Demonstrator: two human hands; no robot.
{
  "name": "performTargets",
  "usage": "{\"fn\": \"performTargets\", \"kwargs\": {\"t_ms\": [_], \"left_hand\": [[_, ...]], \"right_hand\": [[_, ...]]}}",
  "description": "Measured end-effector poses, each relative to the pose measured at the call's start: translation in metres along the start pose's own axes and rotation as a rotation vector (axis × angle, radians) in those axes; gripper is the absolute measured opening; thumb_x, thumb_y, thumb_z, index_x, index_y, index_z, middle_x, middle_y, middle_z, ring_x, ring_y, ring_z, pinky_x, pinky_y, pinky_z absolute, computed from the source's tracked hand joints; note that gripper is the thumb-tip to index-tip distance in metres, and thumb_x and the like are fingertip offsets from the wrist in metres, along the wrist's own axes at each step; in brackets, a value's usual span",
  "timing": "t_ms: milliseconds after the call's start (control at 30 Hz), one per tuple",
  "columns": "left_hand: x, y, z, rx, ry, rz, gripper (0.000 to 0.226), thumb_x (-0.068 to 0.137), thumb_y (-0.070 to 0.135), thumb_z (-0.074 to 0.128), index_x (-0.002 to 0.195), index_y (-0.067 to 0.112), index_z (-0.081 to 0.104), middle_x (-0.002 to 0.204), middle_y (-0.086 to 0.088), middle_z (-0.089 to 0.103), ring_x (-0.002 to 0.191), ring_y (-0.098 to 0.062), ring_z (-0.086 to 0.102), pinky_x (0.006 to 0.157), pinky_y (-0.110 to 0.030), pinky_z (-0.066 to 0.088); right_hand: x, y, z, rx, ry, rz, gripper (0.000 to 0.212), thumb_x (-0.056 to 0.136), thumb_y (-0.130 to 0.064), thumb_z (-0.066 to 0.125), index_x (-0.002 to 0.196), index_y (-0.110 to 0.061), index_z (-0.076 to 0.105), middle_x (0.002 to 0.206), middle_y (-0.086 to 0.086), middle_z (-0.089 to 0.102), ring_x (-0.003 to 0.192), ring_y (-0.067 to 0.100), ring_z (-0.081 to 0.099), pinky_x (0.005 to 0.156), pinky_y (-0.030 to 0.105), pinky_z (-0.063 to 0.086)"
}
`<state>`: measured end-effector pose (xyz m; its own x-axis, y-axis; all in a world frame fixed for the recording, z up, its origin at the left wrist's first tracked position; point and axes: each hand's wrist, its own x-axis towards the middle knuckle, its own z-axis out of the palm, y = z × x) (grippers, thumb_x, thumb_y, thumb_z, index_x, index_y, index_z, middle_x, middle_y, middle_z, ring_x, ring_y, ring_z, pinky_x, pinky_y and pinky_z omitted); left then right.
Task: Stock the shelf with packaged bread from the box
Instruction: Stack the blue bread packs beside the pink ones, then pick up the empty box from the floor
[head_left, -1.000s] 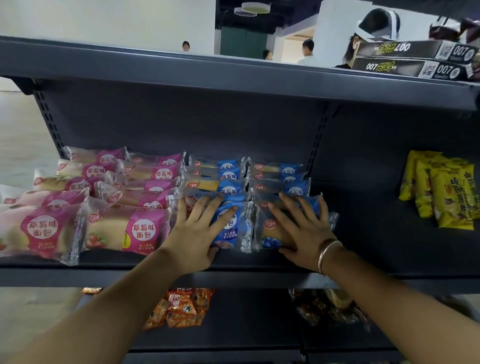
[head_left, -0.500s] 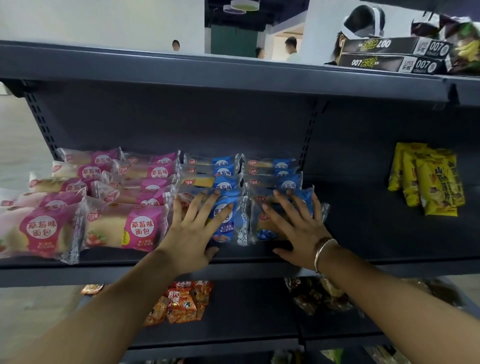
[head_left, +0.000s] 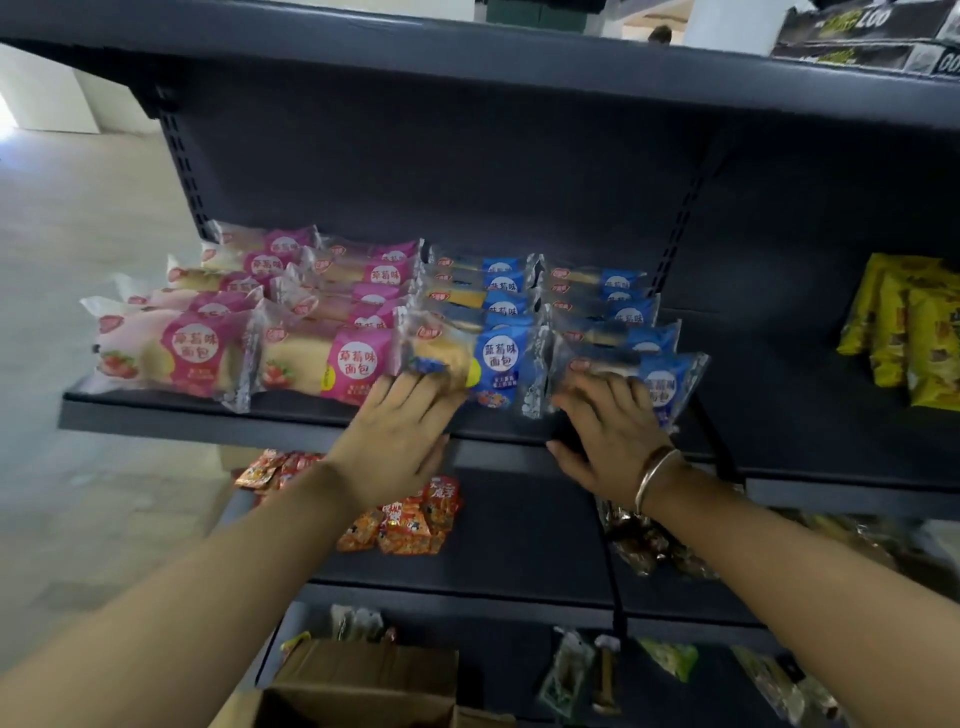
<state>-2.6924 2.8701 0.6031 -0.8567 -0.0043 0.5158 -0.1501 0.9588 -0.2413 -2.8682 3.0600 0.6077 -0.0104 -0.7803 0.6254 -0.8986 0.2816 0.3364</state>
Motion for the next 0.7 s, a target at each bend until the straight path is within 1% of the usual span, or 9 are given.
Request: {"fn": "performTargets", "kwargs": {"t_ms": [100, 167, 267, 400, 467, 533, 600, 633, 700], "left_hand": [[-0.026, -0.008, -0.007, -0.052, 0.003, 0.069, 0.032, 0.075, 0.026, 0.042, 0.092, 0.012, 0.064, 0.088, -0.007, 0.064, 0.084, -0.022, 0.051, 0.068, -0.031, 0.051], [-0.044, -0.016, -0.013, -0.063, -0.060, 0.087, 0.028, 0.073, 0.026, 0.042, 0.077, 0.012, 0.067, 0.074, -0.005, 0.064, 0.069, -0.024, 0.060, 0.059, -0.027, 0.051], [-0.079, -0.025, -0.018, -0.023, -0.163, 0.044, 0.032, 0.068, 0.027, 0.040, 0.068, 0.012, 0.068, 0.067, -0.004, 0.066, 0.062, -0.024, 0.065, 0.054, -0.023, 0.050], [-0.143, -0.035, -0.009, -0.058, -0.305, -0.053, 0.031, 0.064, 0.026, 0.040, 0.066, 0.014, 0.068, 0.064, -0.003, 0.066, 0.059, -0.026, 0.065, 0.047, -0.025, 0.050], [-0.179, -0.038, 0.003, -0.085, -0.396, -0.138, 0.024, 0.063, 0.022, 0.047, 0.067, 0.012, 0.068, 0.065, -0.005, 0.067, 0.059, -0.027, 0.065, 0.046, -0.027, 0.050], [-0.214, -0.034, 0.016, -0.162, -0.479, -0.276, 0.019, 0.064, 0.016, 0.054, 0.073, 0.008, 0.069, 0.071, -0.011, 0.068, 0.067, -0.032, 0.066, 0.052, -0.031, 0.053], [-0.248, -0.024, 0.029, -0.251, -0.584, -0.504, 0.029, 0.082, 0.017, 0.046, 0.100, 0.005, 0.065, 0.098, -0.016, 0.065, 0.097, -0.036, 0.060, 0.075, -0.039, 0.051], [-0.265, -0.019, 0.038, -0.256, -0.671, -0.616, 0.032, 0.089, 0.021, 0.043, 0.114, 0.007, 0.058, 0.113, -0.016, 0.059, 0.110, -0.035, 0.053, 0.085, -0.040, 0.046], [-0.303, -0.006, 0.053, -0.284, -0.844, -0.850, 0.038, 0.092, 0.024, 0.045, 0.126, 0.008, 0.046, 0.126, -0.015, 0.047, 0.120, -0.033, 0.042, 0.093, -0.039, 0.041]], "right_hand": [[0.004, -0.027, 0.000, 0.065, -0.048, -0.084, 0.022, 0.077, -0.024, 0.045, 0.091, -0.012, 0.055, 0.087, 0.006, 0.057, 0.082, 0.022, 0.044, 0.071, 0.035, 0.035], [0.005, -0.050, 0.001, 0.087, -0.123, -0.136, 0.024, 0.072, -0.018, 0.042, 0.075, -0.011, 0.065, 0.067, 0.003, 0.060, 0.068, 0.021, 0.052, 0.065, 0.030, 0.034], [0.010, -0.091, -0.003, 0.149, -0.220, -0.159, 0.028, 0.065, -0.016, 0.040, 0.065, -0.012, 0.068, 0.054, 0.001, 0.059, 0.051, 0.022, 0.057, 0.053, 0.025, 0.040], [0.014, -0.151, -0.005, 0.315, -0.359, -0.199, 0.008, 0.055, -0.008, 0.055, 0.053, -0.011, 0.061, 0.046, 0.001, 0.055, 0.042, 0.022, 0.055, 0.039, 0.015, 0.036], [0.011, -0.179, 0.000, 0.360, -0.488, -0.211, 0.009, 0.056, -0.005, 0.068, 0.063, -0.010, 0.064, 0.055, 0.003, 0.061, 0.051, 0.023, 0.060, 0.043, 0.017, 0.039], [0.007, -0.207, 0.005, 0.396, -0.751, -0.166, 0.019, 0.079, -0.011, 0.063, 0.098, -0.008, 0.065, 0.093, 0.008, 0.067, 0.087, 0.026, 0.063, 0.064, 0.026, 0.045], [-0.001, -0.229, 0.019, 0.420, -1.020, -0.043, 0.032, 0.094, -0.024, 0.046, 0.123, -0.011, 0.051, 0.122, 0.009, 0.056, 0.110, 0.029, 0.053, 0.080, 0.030, 0.041], [-0.007, -0.240, 0.025, 0.442, -1.129, 0.012, 0.036, 0.094, -0.027, 0.045, 0.128, -0.013, 0.046, 0.127, 0.010, 0.053, 0.113, 0.030, 0.052, 0.084, 0.032, 0.043], [-0.026, -0.257, 0.048, 0.457, -1.273, 0.089, 0.047, 0.093, -0.031, 0.048, 0.136, -0.015, 0.037, 0.133, 0.012, 0.049, 0.116, 0.032, 0.051, 0.091, 0.037, 0.046]]}}
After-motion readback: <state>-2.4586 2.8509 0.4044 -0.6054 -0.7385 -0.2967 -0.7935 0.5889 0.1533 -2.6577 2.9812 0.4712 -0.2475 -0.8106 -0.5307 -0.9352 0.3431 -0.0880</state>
